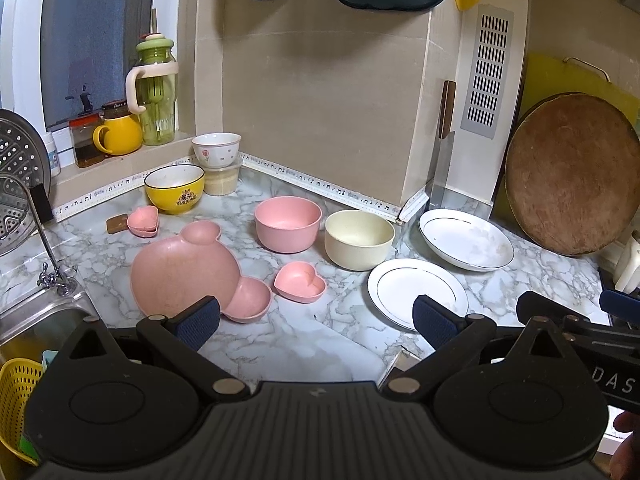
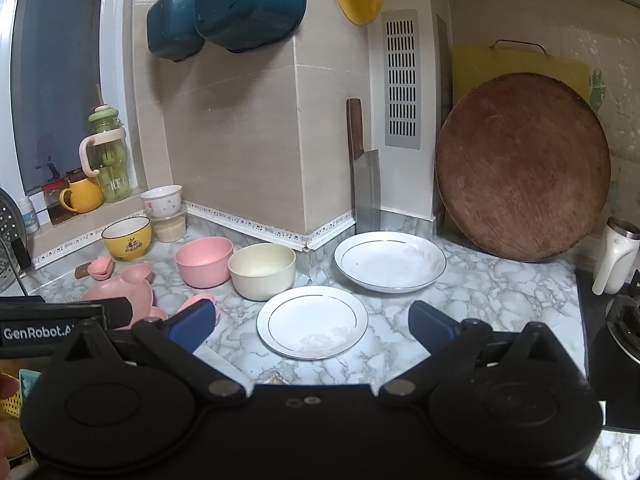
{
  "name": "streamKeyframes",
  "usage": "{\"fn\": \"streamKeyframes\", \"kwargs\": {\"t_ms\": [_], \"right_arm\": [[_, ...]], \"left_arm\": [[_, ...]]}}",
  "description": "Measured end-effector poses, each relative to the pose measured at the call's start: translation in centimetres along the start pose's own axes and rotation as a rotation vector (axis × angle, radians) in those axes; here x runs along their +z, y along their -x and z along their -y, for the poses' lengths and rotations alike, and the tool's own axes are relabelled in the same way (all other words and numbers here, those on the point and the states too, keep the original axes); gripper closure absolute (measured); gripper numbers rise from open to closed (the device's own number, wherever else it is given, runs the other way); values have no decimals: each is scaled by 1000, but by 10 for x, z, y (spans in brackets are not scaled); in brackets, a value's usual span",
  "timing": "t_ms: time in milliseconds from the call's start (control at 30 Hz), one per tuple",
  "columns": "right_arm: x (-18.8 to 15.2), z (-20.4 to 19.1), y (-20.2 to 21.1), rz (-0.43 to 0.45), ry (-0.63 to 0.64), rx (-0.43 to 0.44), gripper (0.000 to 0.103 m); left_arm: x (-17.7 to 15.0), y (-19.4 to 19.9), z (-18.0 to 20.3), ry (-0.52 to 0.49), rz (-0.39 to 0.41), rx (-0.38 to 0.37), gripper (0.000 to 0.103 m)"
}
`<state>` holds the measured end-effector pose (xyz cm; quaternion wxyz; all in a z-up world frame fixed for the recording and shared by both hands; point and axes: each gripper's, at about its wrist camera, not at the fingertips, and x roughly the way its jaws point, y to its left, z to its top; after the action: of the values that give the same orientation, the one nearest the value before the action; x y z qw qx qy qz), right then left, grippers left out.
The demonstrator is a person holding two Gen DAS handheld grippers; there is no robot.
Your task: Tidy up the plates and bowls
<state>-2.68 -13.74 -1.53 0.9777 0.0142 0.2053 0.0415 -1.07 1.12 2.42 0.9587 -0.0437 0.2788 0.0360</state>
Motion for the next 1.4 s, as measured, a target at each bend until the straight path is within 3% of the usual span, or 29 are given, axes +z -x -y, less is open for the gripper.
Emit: {"fn": "streamKeyframes", "kwargs": {"t_ms": [300,533,767,900,1167,1333,1400], "right_arm": [[1,3,-2,-8,6,-8,0],[4,19,-26,-40,19,11,0],[8,49,-80,-113,46,76,0],[8,71,-122,-186,40,93,1],[8,108,-192,-305,20,163,11],[20,136,-219,-312,-1,114,14],[27,154,-231,-319,-39,85,17]], "left_arm": [[3,-5,2,11,-18,-22,0],[7,-30,16,14,-40,-4,0],[18,-75,32,33,-85,38,0],[22,-111,42,60,-135,22,0],[24,-176,54,114,-235,23,1],[27,-199,61,127,-268,48,1],[32,-206,67,136,-276,25,1]]}}
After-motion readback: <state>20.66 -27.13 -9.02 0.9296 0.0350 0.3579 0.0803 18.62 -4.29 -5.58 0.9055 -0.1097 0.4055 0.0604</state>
